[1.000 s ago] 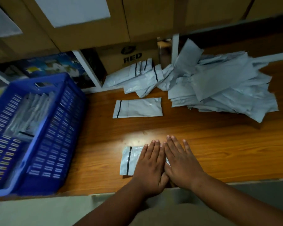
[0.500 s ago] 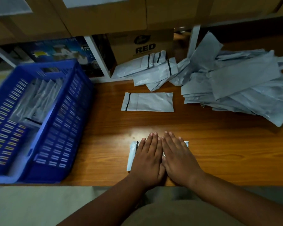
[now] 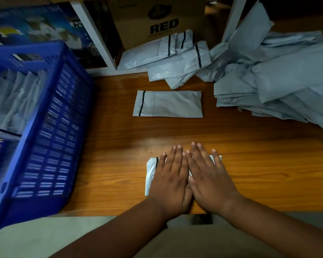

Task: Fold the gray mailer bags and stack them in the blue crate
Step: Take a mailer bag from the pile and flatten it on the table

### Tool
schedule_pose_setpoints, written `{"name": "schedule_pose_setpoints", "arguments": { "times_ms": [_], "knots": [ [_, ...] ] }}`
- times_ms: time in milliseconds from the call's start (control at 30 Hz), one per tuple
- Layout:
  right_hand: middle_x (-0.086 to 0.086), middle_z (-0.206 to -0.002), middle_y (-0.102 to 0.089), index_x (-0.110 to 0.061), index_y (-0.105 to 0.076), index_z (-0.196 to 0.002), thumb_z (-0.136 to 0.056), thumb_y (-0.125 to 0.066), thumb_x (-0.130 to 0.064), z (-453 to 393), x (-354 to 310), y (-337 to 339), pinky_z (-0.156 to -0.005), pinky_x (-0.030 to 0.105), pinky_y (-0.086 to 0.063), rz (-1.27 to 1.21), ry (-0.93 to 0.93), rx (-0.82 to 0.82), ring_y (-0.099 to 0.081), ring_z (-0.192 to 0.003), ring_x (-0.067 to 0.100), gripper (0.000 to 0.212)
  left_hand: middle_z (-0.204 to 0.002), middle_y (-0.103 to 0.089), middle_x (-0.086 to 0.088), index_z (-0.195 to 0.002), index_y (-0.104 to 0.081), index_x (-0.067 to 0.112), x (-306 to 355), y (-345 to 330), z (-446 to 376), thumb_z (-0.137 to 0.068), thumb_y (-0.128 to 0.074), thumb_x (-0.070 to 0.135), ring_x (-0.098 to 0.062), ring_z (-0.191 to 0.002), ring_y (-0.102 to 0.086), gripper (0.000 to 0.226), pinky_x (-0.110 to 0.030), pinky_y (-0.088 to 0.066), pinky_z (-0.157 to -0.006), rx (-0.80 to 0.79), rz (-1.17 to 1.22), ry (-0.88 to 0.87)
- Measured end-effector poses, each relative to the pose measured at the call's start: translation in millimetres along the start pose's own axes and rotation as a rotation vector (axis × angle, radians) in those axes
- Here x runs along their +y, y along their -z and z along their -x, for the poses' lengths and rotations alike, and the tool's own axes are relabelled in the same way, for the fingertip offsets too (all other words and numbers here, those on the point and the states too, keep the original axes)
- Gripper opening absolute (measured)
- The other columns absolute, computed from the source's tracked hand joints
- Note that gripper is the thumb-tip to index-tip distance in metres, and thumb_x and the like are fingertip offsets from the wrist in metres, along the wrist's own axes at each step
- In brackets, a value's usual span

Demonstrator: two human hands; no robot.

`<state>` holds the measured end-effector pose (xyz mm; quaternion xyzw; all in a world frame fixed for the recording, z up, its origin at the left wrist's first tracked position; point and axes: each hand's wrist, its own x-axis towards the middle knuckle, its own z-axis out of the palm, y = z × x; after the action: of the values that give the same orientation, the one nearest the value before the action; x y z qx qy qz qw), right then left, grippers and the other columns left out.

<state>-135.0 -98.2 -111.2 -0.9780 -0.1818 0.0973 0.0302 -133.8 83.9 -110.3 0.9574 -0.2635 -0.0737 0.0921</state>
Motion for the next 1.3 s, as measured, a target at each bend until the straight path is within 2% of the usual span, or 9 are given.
{"name": "schedule_pose_setpoints", "arguments": {
  "times_ms": [200, 367, 467, 533, 633, 700, 867, 1067, 1300],
  "knots": [
    [0.013, -0.179, 0.003, -0.011, -0.015, -0.170, -0.107, -0.030, -0.047, 0, -2, 3, -0.130, 0.061, -0.010, 0.000, -0.010, -0.013, 0.010, -0.165, 0.028, 0.074, -0.177, -0.003, -0.018, -0.169, -0.011, 0.005, -1, 4, 1, -0.104, -0.037, 0.043, -0.031, -0.164, 0.008, 0.080, -0.060, -0.011, -0.129, -0.003, -0.008, -0.013],
    [0.006, -0.178, 0.015, -0.017, -0.004, -0.171, -0.108, -0.017, -0.053, 0, -4, 7, -0.131, 0.057, 0.001, -0.053, -0.018, -0.041, 0.020, -0.163, 0.022, 0.074, -0.177, -0.007, -0.017, -0.169, -0.016, 0.006, -5, 10, 4, -0.100, -0.034, 0.045, -0.027, -0.165, 0.007, 0.080, -0.059, -0.013, -0.130, -0.004, 0.082, -0.020],
    [0.006, -0.178, 0.011, -0.018, -0.008, -0.172, -0.106, -0.013, -0.062, -2, -8, 10, -0.131, 0.056, 0.005, -0.117, -0.051, -0.029, 0.019, -0.163, 0.022, 0.079, -0.176, -0.016, -0.017, -0.166, -0.027, 0.007, -16, 19, 12, -0.097, -0.040, 0.041, -0.027, -0.165, -0.001, 0.078, -0.056, -0.015, -0.130, -0.016, 0.093, -0.023],
    [0.007, -0.178, 0.009, -0.018, -0.008, -0.171, -0.107, -0.015, -0.063, -4, -17, 13, -0.130, 0.057, 0.006, -0.129, -0.055, -0.003, 0.019, -0.163, 0.022, 0.078, -0.176, -0.018, -0.015, -0.166, -0.030, 0.008, -25, 21, 19, -0.103, -0.039, 0.040, -0.026, -0.165, -0.003, 0.071, -0.055, -0.015, -0.130, 0.014, 0.046, 0.000],
    [0.008, -0.179, 0.005, -0.018, -0.014, -0.171, -0.110, -0.021, -0.054, -11, -32, 14, -0.130, 0.063, -0.002, -0.069, 0.033, 0.021, 0.014, -0.164, 0.023, 0.072, -0.177, -0.010, -0.012, -0.169, -0.019, 0.011, -35, 19, 25, -0.107, -0.034, 0.040, -0.023, -0.165, 0.003, 0.070, -0.054, -0.014, -0.131, 0.043, 0.034, 0.006],
    [0.006, -0.179, 0.004, -0.017, -0.016, -0.171, -0.110, -0.021, -0.051, -16, -37, 9, -0.129, 0.062, -0.004, -0.077, 0.056, 0.011, 0.012, -0.164, 0.021, 0.070, -0.178, -0.006, -0.010, -0.170, -0.013, 0.011, -38, 15, 27, -0.108, -0.034, 0.038, -0.023, -0.165, 0.004, 0.071, -0.053, -0.014, -0.131, 0.049, 0.042, -0.012],
    [0.005, -0.179, 0.008, -0.019, -0.004, -0.172, -0.109, -0.019, -0.052, -20, -38, 5, -0.132, 0.057, -0.007, -0.073, 0.036, 0.001, 0.012, -0.164, 0.020, 0.073, -0.178, 0.001, -0.013, -0.170, -0.006, 0.008, -39, 14, 26, -0.108, -0.030, 0.039, -0.025, -0.165, 0.008, 0.073, -0.052, -0.013, -0.131, 0.041, 0.011, 0.002],
    [0.007, -0.179, 0.006, -0.016, -0.007, -0.172, -0.108, -0.026, -0.050, -23, -39, 6, -0.132, 0.056, -0.007, -0.056, 0.028, -0.012, 0.013, -0.165, 0.021, 0.075, -0.177, 0.005, -0.016, -0.169, -0.002, 0.006, -41, 12, 23, -0.107, -0.033, 0.039, -0.027, -0.164, 0.010, 0.077, -0.052, -0.011, -0.132, 0.003, 0.002, 0.006],
    [0.008, -0.179, 0.006, -0.016, -0.011, -0.171, -0.107, -0.029, -0.052, -23, -37, 7, -0.129, 0.063, -0.007, -0.046, 0.023, -0.046, 0.011, -0.165, 0.024, 0.076, -0.177, 0.006, -0.015, -0.169, -0.001, 0.008, -41, 11, 21, -0.105, -0.033, 0.042, -0.029, -0.164, 0.011, 0.080, -0.058, -0.012, -0.130, -0.035, -0.011, 0.018]
  ]
}}
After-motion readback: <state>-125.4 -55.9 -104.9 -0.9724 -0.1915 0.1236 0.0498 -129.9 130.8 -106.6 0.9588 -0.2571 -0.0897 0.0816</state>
